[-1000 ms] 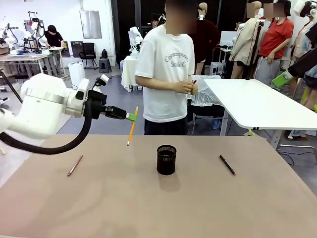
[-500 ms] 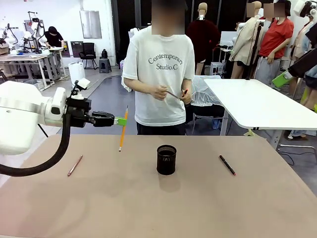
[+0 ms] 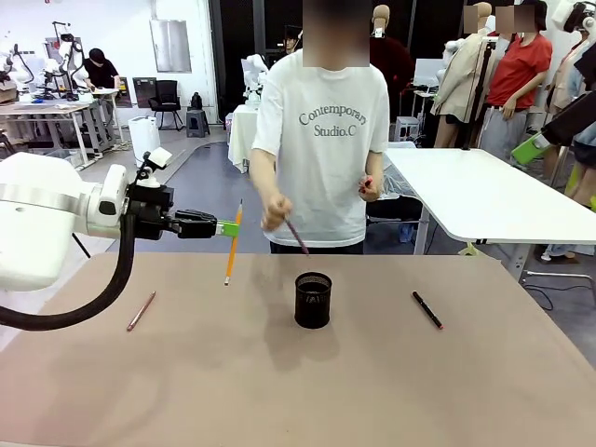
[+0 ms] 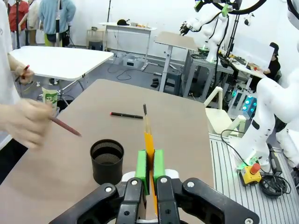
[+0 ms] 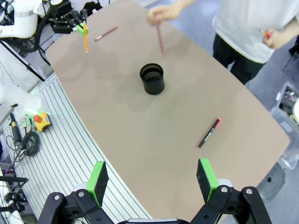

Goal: Place the pens into the pen holder.
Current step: Pick up a writing instrument from the table and place it into the Pen holder.

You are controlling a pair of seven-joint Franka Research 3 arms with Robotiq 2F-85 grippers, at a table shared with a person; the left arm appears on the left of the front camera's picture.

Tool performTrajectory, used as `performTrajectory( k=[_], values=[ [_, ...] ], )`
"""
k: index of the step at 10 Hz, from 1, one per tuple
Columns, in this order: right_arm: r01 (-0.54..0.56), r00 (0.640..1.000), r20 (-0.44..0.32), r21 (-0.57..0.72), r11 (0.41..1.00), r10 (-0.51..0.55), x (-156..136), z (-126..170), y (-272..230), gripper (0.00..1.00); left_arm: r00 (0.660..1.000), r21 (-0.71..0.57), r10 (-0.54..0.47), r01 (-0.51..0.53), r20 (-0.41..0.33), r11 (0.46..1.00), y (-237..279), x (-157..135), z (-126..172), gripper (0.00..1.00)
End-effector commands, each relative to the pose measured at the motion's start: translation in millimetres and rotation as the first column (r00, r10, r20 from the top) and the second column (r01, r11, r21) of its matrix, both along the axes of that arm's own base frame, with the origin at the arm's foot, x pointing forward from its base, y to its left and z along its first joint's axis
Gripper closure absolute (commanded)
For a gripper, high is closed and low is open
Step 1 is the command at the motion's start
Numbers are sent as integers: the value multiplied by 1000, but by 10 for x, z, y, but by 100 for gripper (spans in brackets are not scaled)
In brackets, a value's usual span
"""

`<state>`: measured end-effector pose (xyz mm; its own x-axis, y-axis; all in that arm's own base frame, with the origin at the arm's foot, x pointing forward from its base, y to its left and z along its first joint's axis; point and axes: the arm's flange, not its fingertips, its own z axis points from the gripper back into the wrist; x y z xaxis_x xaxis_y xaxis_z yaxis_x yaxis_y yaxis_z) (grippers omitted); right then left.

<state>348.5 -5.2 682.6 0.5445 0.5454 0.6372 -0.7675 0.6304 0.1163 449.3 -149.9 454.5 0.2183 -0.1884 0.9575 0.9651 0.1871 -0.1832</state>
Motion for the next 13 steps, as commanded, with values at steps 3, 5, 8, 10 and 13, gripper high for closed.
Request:
performTrajectory(
  k=[3,5,8,10,13],
  values=[
    [-2,1000,0,15,1000,2,0,21,16,0,999,18,16,-17,50,1000,126,2,93,100],
    [-2,1000,0,15,1000,2,0,21,16,0,987,18,43,-46,157,999,436,-33,295,100],
    [-2,1000,0,15,1000,2,0,21,16,0,968,-20,60,-57,243,998,909,-32,518,100],
    [-2,1000,0,15,1000,2,0,21,16,0,961,-35,121,-115,248,993,1218,-18,616,100],
    [-2,1000,0,15,1000,2,0,21,16,0,951,-55,154,-144,269,988,1435,12,690,100]
  ],
)
